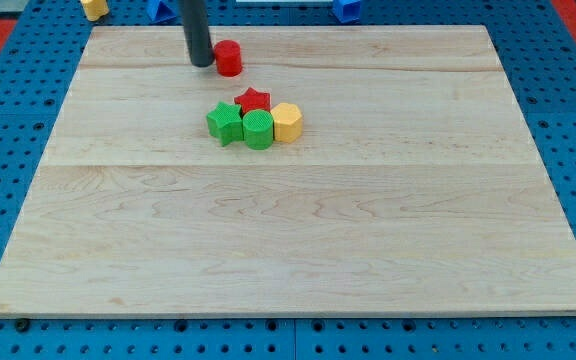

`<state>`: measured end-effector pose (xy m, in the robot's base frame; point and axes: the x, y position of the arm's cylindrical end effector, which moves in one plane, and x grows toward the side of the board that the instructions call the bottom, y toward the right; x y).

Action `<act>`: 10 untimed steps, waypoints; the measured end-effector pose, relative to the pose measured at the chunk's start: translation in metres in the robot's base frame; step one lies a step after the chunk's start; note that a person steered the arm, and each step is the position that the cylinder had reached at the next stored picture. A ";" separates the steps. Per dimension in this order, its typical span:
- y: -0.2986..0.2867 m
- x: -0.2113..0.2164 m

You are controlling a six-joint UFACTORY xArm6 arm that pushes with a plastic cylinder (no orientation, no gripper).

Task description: Push the red circle into the yellow pentagon

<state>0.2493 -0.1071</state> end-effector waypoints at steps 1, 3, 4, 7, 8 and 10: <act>0.013 -0.028; 0.111 0.012; 0.092 -0.006; 0.071 0.016; 0.119 0.021; 0.055 0.008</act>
<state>0.2568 -0.0521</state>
